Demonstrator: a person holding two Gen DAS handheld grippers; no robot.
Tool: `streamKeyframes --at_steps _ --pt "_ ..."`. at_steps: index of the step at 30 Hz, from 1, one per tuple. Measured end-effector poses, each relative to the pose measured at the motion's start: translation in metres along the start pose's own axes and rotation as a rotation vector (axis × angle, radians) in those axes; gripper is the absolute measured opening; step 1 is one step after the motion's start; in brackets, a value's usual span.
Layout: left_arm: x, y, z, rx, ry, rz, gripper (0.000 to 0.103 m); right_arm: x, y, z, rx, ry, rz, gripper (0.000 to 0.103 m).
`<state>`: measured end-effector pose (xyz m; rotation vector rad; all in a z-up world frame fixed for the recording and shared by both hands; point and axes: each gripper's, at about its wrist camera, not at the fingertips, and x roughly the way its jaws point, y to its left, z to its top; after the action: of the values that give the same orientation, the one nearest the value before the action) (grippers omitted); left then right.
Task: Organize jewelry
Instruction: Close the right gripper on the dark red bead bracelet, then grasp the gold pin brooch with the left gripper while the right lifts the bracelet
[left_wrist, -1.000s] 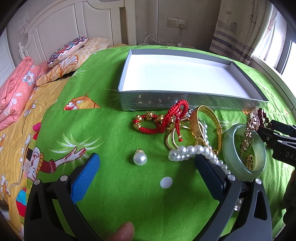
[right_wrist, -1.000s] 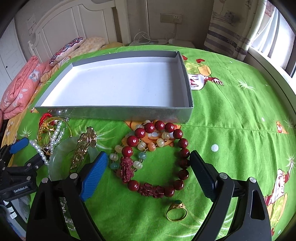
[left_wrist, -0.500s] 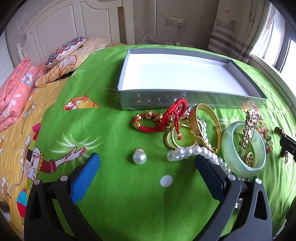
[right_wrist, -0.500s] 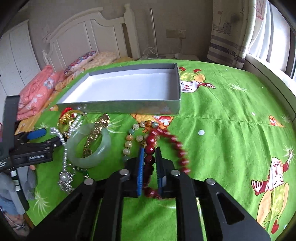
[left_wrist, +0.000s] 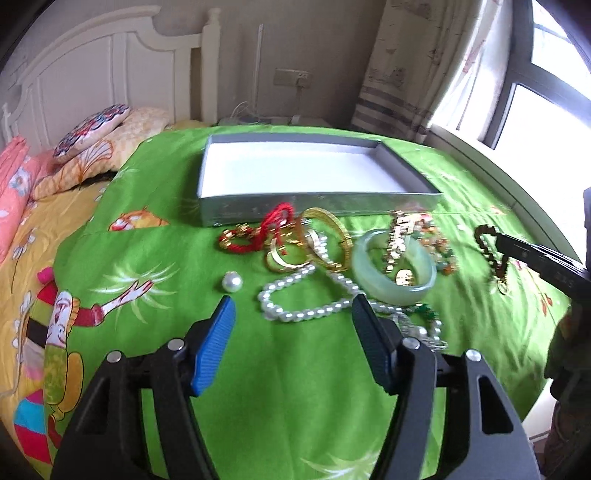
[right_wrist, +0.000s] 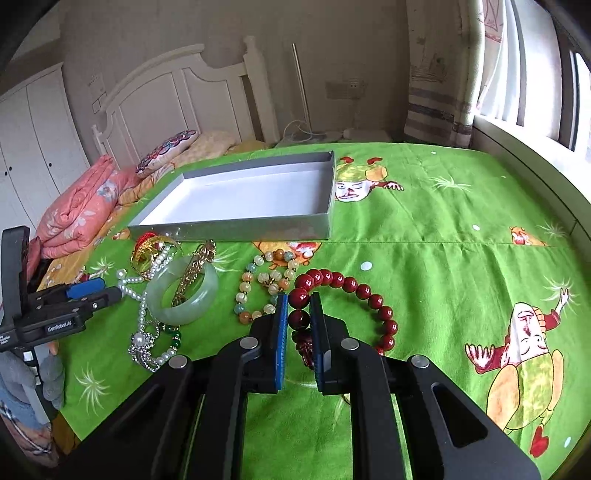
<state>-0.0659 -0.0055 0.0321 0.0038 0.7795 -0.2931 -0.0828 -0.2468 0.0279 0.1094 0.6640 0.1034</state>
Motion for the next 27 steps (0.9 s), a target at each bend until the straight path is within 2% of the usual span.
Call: streamKeyframes --at_steps 2,4,5,8,11,13,16,17,18,19,20,22,27 --pt "-0.006 -0.022 0.005 0.066 -0.027 -0.052 0.068 -0.002 -0.002 -0.001 0.010 -0.006 0.015 0.013" --pt "-0.005 -0.046 0.010 0.130 -0.029 -0.099 0.079 -0.002 -0.001 -0.003 0.006 -0.008 0.025 0.013" --pt "0.000 -0.059 0.013 0.171 -0.023 -0.105 0.083 -0.003 0.001 -0.004 0.002 -0.009 0.031 0.013" --pt "0.022 -0.084 0.026 0.239 0.010 -0.075 0.082 -0.005 0.001 -0.007 0.001 -0.013 0.046 0.013" --pt "0.052 -0.082 0.047 0.173 0.067 -0.107 0.067 -0.008 -0.002 -0.007 0.008 -0.024 0.055 0.013" --pt "0.065 -0.081 0.058 0.137 0.076 -0.093 0.066 -0.011 -0.006 -0.008 0.014 -0.032 0.060 0.013" --pt "0.085 -0.083 0.070 0.157 0.109 -0.082 0.065 -0.014 -0.010 -0.009 0.024 -0.039 0.067 0.013" --pt "0.087 -0.084 0.070 0.169 0.121 -0.080 0.060 -0.015 -0.011 -0.009 0.026 -0.040 0.069 0.013" --pt "0.093 -0.088 0.070 0.185 0.139 -0.075 0.042 -0.015 -0.012 -0.010 0.027 -0.041 0.070 0.013" --pt "0.096 -0.091 0.069 0.207 0.139 -0.047 0.037 -0.015 -0.012 -0.010 0.028 -0.042 0.072 0.013" --pt "0.097 -0.094 0.068 0.228 0.133 -0.023 0.023 -0.015 -0.013 -0.010 0.029 -0.043 0.075 0.013" --pt "0.090 -0.093 0.069 0.222 0.116 -0.046 0.022 -0.017 -0.013 -0.010 0.029 -0.049 0.075 0.013" --pt "0.054 -0.086 0.080 0.190 0.015 -0.084 0.021 -0.026 -0.014 -0.007 0.037 -0.082 0.074 0.013"
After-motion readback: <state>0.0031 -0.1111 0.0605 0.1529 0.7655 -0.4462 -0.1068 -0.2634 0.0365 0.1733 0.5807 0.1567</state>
